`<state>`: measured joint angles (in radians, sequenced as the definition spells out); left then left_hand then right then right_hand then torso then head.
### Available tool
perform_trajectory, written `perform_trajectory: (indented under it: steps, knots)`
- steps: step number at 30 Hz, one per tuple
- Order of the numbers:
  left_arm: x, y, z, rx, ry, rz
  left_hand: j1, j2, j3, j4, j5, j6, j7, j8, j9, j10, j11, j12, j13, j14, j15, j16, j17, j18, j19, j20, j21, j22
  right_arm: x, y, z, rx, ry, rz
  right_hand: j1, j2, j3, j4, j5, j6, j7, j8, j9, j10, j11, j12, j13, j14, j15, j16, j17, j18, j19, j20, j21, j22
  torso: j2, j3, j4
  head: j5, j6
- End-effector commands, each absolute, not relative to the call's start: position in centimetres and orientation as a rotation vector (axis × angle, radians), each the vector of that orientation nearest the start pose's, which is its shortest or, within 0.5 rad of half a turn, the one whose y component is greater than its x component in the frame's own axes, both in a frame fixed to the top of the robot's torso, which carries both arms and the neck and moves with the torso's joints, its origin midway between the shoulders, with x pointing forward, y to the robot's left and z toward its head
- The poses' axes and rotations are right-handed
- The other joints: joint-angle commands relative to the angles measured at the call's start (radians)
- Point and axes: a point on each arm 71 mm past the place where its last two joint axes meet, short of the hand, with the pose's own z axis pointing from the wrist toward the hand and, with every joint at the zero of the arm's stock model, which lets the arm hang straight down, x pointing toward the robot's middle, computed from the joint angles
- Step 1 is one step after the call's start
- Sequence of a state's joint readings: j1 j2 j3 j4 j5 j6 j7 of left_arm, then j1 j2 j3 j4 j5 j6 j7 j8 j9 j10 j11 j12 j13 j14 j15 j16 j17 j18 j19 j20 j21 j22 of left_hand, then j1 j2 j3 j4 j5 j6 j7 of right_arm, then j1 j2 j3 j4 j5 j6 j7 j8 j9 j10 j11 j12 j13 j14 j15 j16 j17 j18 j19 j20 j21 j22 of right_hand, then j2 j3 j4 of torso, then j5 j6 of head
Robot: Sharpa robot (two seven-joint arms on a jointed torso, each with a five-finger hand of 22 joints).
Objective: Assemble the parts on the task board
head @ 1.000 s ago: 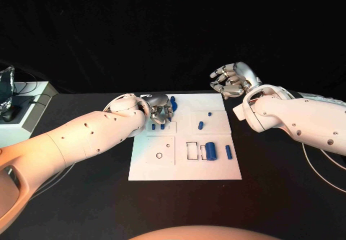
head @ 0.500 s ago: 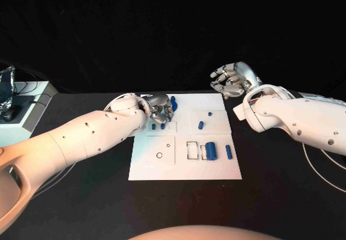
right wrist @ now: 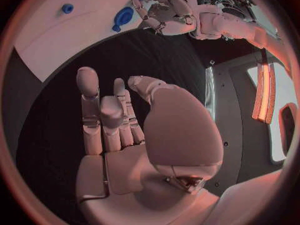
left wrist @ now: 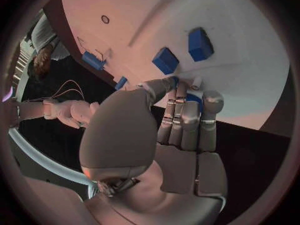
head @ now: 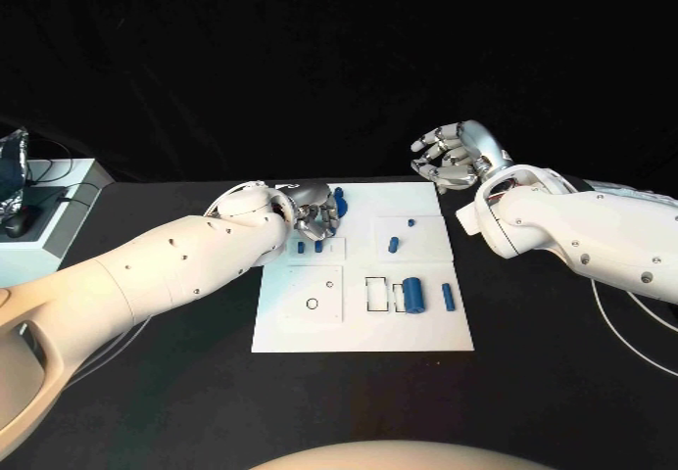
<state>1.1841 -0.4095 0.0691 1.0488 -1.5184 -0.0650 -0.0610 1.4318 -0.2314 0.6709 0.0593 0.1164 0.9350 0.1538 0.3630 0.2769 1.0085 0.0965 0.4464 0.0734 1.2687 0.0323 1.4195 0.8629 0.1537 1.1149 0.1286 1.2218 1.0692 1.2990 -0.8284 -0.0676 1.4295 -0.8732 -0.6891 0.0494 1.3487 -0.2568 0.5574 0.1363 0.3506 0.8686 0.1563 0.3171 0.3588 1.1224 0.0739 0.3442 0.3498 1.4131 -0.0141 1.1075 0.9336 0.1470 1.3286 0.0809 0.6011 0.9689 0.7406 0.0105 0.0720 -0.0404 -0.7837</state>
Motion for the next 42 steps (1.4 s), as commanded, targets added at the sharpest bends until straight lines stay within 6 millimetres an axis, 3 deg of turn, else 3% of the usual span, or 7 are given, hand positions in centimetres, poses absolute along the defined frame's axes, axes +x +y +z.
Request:
perform_trajectory:
  steps: [1, 10, 21, 30, 36, 42]
  knots:
    - [55.8, 10.1, -20.2, 0.251, 1.822, -0.634, -0.01, -0.001, 0.003, -0.003, -0.005, 0.001, 0.0, -0.003, -0.001, 0.007, 0.001, -0.005, -0.002, 0.006, -0.002, 0.005, 0.0, -0.02, 0.007, 0.001, 0.006, 0.001, 52.1, -23.9, -13.3, 0.436, 1.322, 0.823, -0.012, -0.001, -0.002, -0.005, 0.002, 0.001, 0.005, 0.001, 0.001, 0.008, 0.002, -0.006, -0.001, -0.001, 0.005, -0.003, 0.001, 0.01, 0.004, 0.005, 0.0, 0.001, 0.0, 0.0002, -0.0001, 0.001, -0.001]
    - [55.7, 10.1, -20.0, 0.243, 1.752, -0.676, -0.001, 0.024, 0.032, -0.041, 0.0, 0.06, -0.008, 0.006, 0.011, 0.083, -0.015, -0.024, 0.008, 0.05, -0.018, 0.021, 0.043, -0.03, 0.051, -0.012, 0.049, 0.052, 52.0, -24.1, -13.3, 0.436, 1.32, 0.822, -0.012, -0.001, -0.002, -0.005, 0.002, 0.001, 0.005, 0.001, 0.001, 0.008, 0.002, -0.006, -0.001, -0.001, 0.005, -0.003, 0.001, 0.01, 0.004, 0.005, 0.0, 0.001, -0.002, -0.0006, -0.0008, 0.0, 0.001]
    - [55.4, 11.0, -19.4, 0.184, 1.698, -0.731, -0.013, 0.021, 0.055, -0.057, 0.004, 0.063, 0.0, -0.011, 0.009, 0.095, -0.009, -0.06, 0.008, 0.066, -0.015, 0.023, 0.06, -0.033, 0.058, -0.013, 0.06, 0.062, 52.0, -24.3, -13.3, 0.437, 1.32, 0.819, -0.016, -0.001, -0.002, -0.006, 0.002, 0.002, 0.005, 0.002, 0.002, 0.012, 0.002, -0.012, -0.007, 0.0, 0.005, -0.003, 0.002, 0.011, 0.004, 0.005, -0.003, 0.0, -0.003, -0.0012, -0.0003, -0.004, 0.005]
    - [55.4, 12.0, -17.6, 0.109, 1.662, -0.787, -0.018, 0.019, 0.057, -0.058, 0.004, 0.064, 0.001, -0.014, 0.009, 0.097, -0.008, -0.068, 0.007, 0.068, -0.014, 0.023, 0.062, -0.034, 0.062, -0.012, 0.064, 0.067, 52.1, -24.4, -13.4, 0.438, 1.321, 0.816, -0.016, -0.001, -0.002, -0.006, 0.002, 0.002, 0.005, 0.002, 0.002, 0.012, 0.002, -0.012, -0.007, 0.0, 0.005, -0.003, 0.002, 0.011, 0.004, 0.005, -0.003, 0.0, -0.005, -0.0023, 0.0018, -0.001, 0.007]
    - [55.3, 13.2, -16.7, 0.065, 1.683, -0.803, -0.022, 0.018, 0.057, -0.058, 0.004, 0.065, 0.002, -0.016, 0.01, 0.098, -0.008, -0.073, 0.007, 0.069, -0.013, 0.023, 0.061, -0.034, 0.062, -0.012, 0.064, 0.067, 52.1, -24.6, -13.4, 0.441, 1.322, 0.813, -0.016, -0.001, -0.002, -0.006, 0.002, 0.002, 0.005, 0.002, 0.002, 0.012, 0.002, -0.012, -0.007, 0.0, 0.005, -0.003, 0.002, 0.011, 0.004, 0.005, -0.003, 0.0, -0.005, -0.0007, 0.0025, 0.002, 0.008]
    - [55.4, 14.9, -16.8, 0.045, 1.735, -0.769, -0.03, 0.017, 0.057, -0.057, 0.002, 0.068, 0.001, -0.018, 0.01, 0.103, -0.008, -0.084, 0.007, 0.067, -0.013, 0.021, 0.054, -0.034, 0.061, -0.01, 0.064, 0.067, 52.0, -24.8, -13.4, 0.445, 1.324, 0.807, -0.018, -0.001, -0.003, -0.006, 0.002, 0.002, 0.005, 0.002, 0.002, 0.015, 0.002, -0.015, -0.01, 0.0, 0.005, -0.004, 0.002, 0.011, 0.004, 0.005, -0.004, 0.0, -0.011, -0.0023, 0.0075, 0.001, 0.002]
